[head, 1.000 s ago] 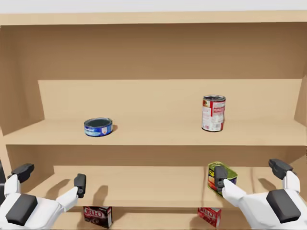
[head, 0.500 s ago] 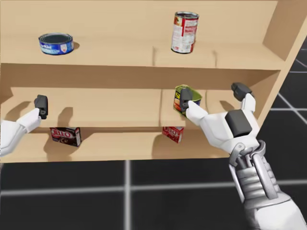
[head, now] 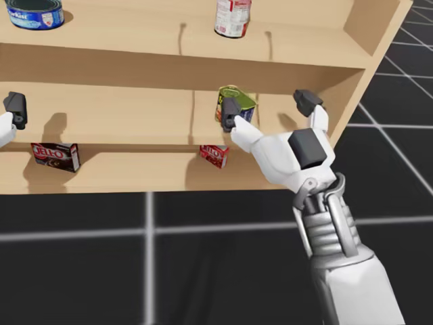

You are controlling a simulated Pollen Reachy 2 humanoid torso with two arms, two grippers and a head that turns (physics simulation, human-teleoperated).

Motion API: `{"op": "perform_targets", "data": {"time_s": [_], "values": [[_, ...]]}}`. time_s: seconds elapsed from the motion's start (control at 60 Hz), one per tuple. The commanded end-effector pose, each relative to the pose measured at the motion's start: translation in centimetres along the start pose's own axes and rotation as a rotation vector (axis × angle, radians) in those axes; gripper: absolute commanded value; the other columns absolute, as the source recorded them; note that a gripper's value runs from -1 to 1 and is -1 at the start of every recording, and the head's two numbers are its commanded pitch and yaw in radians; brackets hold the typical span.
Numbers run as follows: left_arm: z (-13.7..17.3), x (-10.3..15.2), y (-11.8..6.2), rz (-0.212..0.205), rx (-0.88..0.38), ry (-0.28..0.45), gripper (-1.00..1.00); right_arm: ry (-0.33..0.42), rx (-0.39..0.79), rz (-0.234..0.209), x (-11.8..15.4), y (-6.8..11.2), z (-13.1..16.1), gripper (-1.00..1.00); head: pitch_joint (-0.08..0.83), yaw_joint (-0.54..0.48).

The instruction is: Retrieve the gelatin box from the shelves.

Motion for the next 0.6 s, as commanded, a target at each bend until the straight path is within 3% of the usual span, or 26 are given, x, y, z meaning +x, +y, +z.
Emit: {"op": "perform_targets", "data": {"time_s": [0.017, 0.167, 0.267, 0.367, 0.6], "values": [[0.0, -0.1, 0.0, 0.004, 0.001, 0.002, -1.0, 0.035, 0.018, -0.08, 1.2, 1.4, 2.5, -1.0, 0.604, -0.2], [0.0, -0.1, 0.2, 0.006, 0.003, 0.003, -1.0, 0.051, 0.073, -0.092, 0.7, 2.5, 5.6, -1.0, 0.602, -0.19], [0.0, -0.2, 0.2, 0.005, 0.004, 0.003, -1.0, 0.087, 0.128, -0.134, -0.7, 2.8, 7.8, -1.0, 0.607, -0.19], [0.0, -0.2, 0.2, 0.002, 0.004, 0.005, -1.0, 0.12, 0.145, -0.146, -2.0, 3.0, 9.2, -1.0, 0.608, -0.19], [0.0, -0.3, 0.1, -0.004, 0.009, 0.006, -1.0, 0.197, 0.136, -0.153, -6.2, 2.9, 8.1, -1.0, 0.609, -0.19]]}}
